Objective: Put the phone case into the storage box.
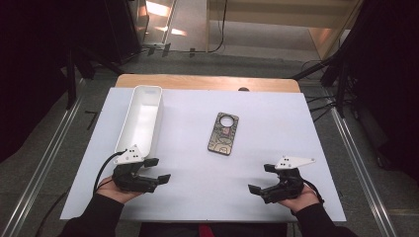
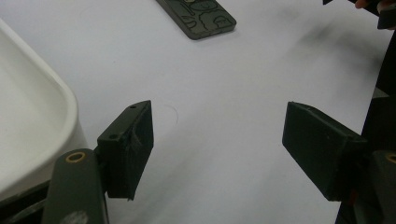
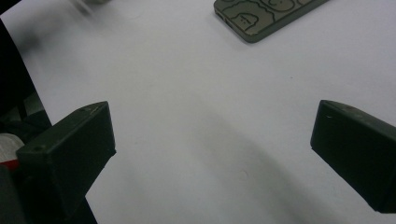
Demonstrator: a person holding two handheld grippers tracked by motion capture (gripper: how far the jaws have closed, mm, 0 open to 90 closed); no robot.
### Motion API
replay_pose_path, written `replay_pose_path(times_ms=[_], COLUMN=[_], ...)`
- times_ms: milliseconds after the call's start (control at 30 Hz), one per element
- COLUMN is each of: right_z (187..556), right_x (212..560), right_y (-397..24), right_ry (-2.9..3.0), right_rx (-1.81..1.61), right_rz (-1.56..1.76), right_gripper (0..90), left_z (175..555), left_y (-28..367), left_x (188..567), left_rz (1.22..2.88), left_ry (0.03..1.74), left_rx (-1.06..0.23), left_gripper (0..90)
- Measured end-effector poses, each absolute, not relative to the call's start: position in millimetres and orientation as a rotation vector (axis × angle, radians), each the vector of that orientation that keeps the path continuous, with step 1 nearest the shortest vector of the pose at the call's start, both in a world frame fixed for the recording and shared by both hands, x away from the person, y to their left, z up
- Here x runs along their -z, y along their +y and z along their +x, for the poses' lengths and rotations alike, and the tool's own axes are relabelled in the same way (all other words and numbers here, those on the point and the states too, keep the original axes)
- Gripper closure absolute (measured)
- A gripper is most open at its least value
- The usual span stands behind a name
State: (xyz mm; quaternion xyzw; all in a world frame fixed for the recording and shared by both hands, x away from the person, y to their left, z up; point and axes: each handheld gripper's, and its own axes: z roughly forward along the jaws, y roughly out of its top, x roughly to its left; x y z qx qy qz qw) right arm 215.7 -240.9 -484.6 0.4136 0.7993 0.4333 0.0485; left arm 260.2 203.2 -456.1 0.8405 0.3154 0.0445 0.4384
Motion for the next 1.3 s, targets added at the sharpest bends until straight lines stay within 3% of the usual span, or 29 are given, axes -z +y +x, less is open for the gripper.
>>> replay_pose_path(times_ms=[1300], right_z=[216.3], right_x=[486.7], right_y=[-241.3], right_ry=[2.46], right_rx=[-1.306], right_rz=[1.283], right_gripper=[0.0], left_z=[260.7], left_y=[194.2], left_x=[448.9], left_rz=[2.106], left_ry=[0.783], left_rx=[-0.091], left_gripper=[24.9])
